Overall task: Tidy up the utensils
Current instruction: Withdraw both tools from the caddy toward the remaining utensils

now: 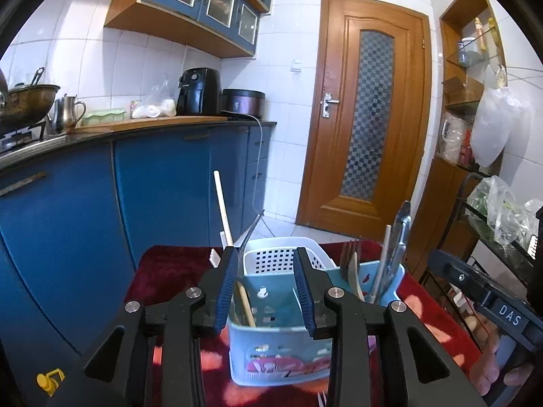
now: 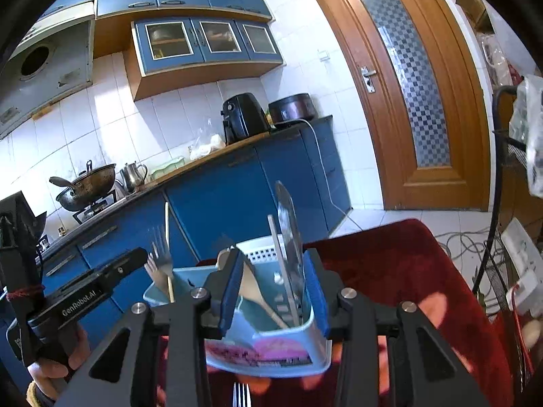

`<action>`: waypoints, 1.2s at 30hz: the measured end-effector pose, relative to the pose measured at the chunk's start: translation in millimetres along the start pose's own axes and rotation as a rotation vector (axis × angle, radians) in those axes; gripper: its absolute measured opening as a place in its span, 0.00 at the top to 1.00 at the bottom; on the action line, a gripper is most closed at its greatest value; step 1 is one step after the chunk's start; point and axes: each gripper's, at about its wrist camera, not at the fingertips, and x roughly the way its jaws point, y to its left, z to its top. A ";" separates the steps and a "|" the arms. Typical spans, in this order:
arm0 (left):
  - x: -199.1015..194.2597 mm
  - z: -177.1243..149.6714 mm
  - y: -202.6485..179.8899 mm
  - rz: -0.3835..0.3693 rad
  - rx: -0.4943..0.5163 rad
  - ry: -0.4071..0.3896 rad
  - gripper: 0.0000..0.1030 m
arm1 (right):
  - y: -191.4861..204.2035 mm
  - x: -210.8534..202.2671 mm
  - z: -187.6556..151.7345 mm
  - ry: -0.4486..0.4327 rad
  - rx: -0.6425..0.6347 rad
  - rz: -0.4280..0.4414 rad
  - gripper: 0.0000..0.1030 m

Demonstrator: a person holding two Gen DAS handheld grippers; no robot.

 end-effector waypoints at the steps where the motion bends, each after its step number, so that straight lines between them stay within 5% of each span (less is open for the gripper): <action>1: -2.5 -0.7 -0.4 0.000 0.002 0.001 0.65 | 0.0 -2.2 -1.8 0.009 0.001 -0.002 0.60; 36: -76.0 -70.6 7.8 0.018 -0.063 0.204 0.62 | -0.9 -69.3 -93.7 0.260 -0.005 -0.089 0.51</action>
